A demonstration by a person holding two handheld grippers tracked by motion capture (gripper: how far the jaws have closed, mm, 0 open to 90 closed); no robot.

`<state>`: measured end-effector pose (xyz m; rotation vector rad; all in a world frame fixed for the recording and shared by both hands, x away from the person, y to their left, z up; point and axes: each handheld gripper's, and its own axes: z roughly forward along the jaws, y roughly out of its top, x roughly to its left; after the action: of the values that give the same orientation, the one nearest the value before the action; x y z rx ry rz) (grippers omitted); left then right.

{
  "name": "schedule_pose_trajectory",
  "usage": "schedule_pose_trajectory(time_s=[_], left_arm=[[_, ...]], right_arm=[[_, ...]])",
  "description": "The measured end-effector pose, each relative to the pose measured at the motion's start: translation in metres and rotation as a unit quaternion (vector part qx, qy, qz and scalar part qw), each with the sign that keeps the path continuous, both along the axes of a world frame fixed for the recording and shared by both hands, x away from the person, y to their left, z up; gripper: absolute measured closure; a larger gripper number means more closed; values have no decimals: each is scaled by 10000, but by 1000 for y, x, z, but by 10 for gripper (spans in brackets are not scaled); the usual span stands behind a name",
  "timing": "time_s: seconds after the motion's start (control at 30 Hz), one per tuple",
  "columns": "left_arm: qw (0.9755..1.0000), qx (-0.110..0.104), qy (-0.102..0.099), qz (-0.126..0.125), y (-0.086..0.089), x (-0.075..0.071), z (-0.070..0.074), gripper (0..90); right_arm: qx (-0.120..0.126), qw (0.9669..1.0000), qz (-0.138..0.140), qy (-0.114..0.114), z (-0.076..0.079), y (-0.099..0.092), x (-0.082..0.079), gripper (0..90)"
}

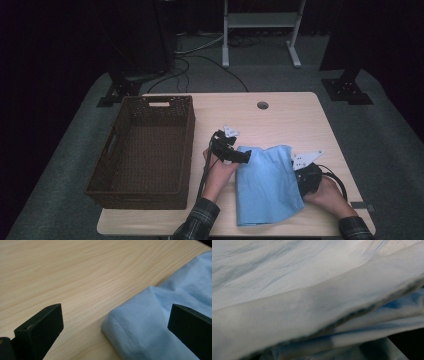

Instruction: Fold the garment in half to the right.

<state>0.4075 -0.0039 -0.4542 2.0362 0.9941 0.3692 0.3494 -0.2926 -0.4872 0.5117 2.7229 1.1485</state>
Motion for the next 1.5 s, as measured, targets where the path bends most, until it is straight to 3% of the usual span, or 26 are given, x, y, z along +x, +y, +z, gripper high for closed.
schedule_pose_trajectory(time_s=[0.23, 0.6, 0.83, 1.07, 1.2, 1.37, 1.47, 1.5], left_arm=[[9987, 458, 165, 137, 1, 7, -22, 0], [9977, 648, 118, 171, 15, 6, -29, 0], [9976, 644, 102, 229, 31, 8, -30, 0], [9975, 650, 99, 242, 34, 8, -30, 0], [9975, 652, 98, 242, 34, 8, -30, 0], [9975, 655, 99, 240, 34, 8, -30, 0], [9975, 656, 96, 238, 34, 8, -30, 0], [9975, 656, 96, 237, 34, 8, -30, 0]], right_arm=[[-4, 10000, -7, 4, 0, 0, 0, 5], [-5, 10000, -27, 1, 0, 6, 2, 5], [-11, 10000, -41, -3, 0, 23, 5, 2], [-7, 10000, -75, 0, 0, 27, 5, 3], [-84, 9999, -120, 15, 4, 20, 3, 3], [-124, 9992, -382, -52, 17, -7, 0, 3], [-13, 9979, -634, -93, 26, -27, -1, 3], [193, 9966, -799, -102, 33, -37, 0, 3]])
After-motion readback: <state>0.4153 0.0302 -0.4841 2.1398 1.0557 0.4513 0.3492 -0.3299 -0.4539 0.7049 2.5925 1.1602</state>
